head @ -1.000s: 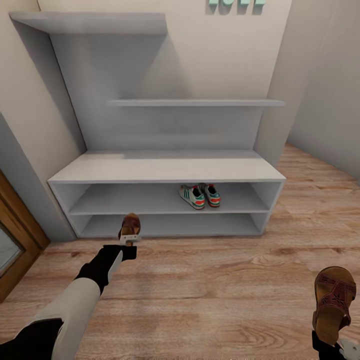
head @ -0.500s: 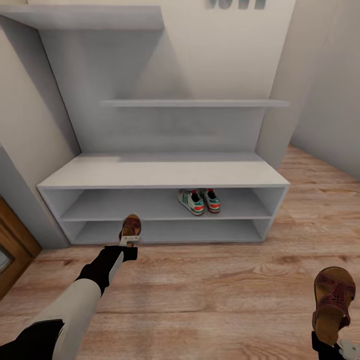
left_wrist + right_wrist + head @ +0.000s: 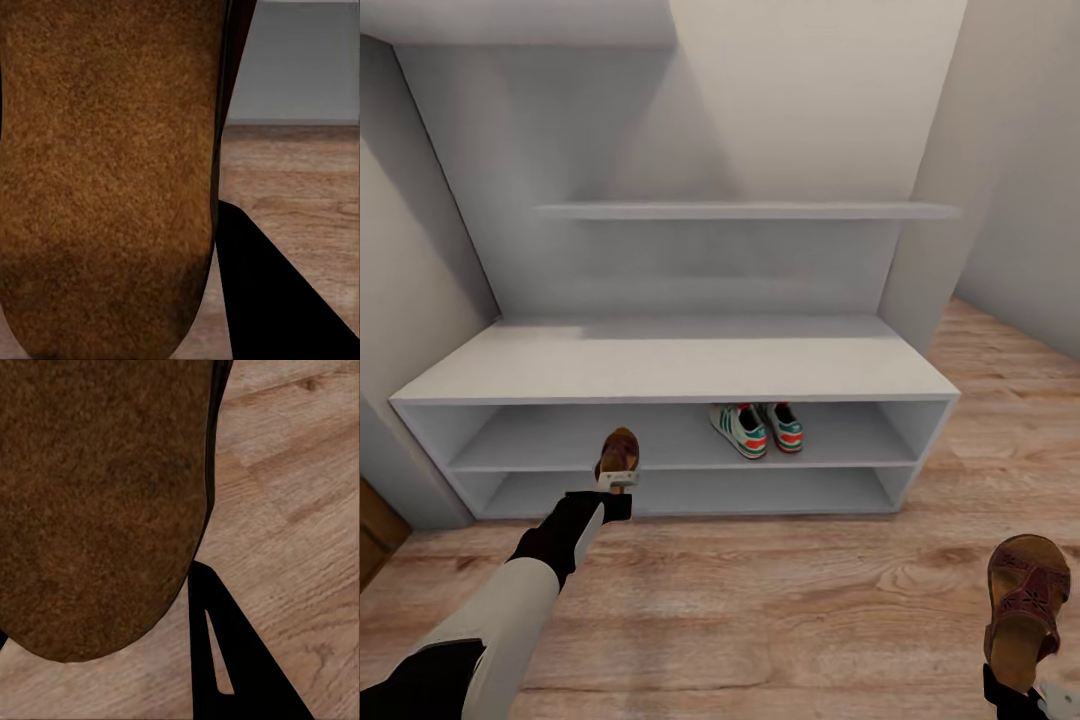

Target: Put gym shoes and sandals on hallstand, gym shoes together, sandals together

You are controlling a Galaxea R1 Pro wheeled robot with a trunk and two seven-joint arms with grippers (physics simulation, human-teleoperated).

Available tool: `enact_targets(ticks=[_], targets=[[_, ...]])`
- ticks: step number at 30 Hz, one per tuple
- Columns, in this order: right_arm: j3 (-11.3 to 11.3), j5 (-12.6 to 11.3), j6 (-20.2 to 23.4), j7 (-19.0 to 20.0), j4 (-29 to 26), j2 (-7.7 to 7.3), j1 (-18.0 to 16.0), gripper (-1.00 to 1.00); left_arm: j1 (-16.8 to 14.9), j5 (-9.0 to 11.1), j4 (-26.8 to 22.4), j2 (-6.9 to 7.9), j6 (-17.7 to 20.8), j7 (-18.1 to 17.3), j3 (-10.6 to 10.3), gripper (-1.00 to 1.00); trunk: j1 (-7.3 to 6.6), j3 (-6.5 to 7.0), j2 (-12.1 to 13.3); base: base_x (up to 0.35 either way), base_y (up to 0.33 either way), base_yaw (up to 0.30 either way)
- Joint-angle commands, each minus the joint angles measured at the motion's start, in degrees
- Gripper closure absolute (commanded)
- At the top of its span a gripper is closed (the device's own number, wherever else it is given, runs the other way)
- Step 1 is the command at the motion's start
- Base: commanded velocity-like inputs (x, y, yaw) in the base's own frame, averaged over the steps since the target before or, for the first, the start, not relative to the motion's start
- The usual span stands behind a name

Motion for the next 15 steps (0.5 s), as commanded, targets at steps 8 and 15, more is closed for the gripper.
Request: enact_targets(ticks=[8, 15], targets=[[-0.18, 0.35, 0.15, 0.38, -0.06, 0.03, -0.04, 1.0, 0.04, -0.78, -0.12, -0.07, 0.3, -0.22, 0.43, 1.0, 0.02, -0.05, -0.02, 0.339, -0.001, 0.0], [-0.18, 0.35, 0.15, 0.38, -0.06, 0.03, -0.03, 1.0, 0.05, -0.78, -0.12, -0.14, 0.29, -0.21, 0.43, 1.0, 0.02, -0.05, -0.02, 0.333, 0.0, 0.0]])
